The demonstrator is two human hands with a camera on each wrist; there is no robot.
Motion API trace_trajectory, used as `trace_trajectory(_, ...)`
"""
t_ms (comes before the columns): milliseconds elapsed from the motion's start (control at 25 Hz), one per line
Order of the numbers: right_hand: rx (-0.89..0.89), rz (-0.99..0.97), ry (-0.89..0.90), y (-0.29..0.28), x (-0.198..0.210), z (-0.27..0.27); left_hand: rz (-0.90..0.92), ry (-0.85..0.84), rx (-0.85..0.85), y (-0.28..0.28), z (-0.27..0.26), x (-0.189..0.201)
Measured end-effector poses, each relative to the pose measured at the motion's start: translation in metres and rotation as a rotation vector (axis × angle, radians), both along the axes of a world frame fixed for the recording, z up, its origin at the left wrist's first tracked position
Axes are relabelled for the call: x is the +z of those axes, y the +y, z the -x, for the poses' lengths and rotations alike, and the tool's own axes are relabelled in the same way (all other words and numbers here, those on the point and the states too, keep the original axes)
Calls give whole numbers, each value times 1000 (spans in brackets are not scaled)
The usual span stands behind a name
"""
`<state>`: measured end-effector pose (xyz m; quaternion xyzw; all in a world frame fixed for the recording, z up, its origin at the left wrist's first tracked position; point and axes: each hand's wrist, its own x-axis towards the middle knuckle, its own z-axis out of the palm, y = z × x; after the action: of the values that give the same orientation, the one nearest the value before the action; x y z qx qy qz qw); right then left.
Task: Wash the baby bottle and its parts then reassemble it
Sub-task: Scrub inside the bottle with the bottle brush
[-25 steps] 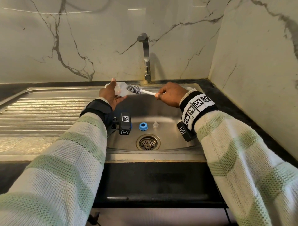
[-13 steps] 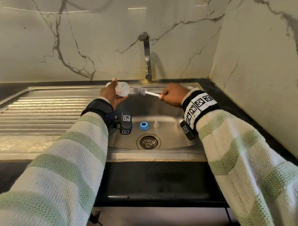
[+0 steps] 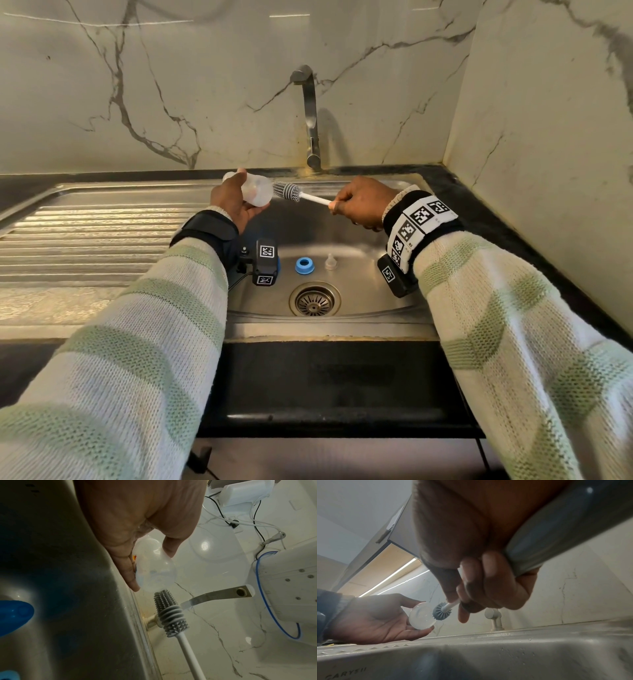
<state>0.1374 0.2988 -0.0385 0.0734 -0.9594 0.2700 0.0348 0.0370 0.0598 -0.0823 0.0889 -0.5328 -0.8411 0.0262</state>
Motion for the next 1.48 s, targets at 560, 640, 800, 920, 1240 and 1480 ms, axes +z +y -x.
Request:
trace_trajectory(560,13,83,65,4,0,2,67,19,42,-3,2,-1)
trace_trajectory(640,-4,151,119,3,0,4,69,15,30,-3,3,-3)
trace_trajectory(800,50,161,-27,2,-5,5,14,22,-5,0,4,-4)
trace_trajectory(920,39,92,-49,9,-6,4,-4,10,-14,-2,3,-3)
trace_trajectory(1240,-63,-51,113,13,-5,16,334,42,78,-4,6,-9)
trace_trajectory(1480,-53,-72,106,13,-7,17,569,74,100,-5,10,-15)
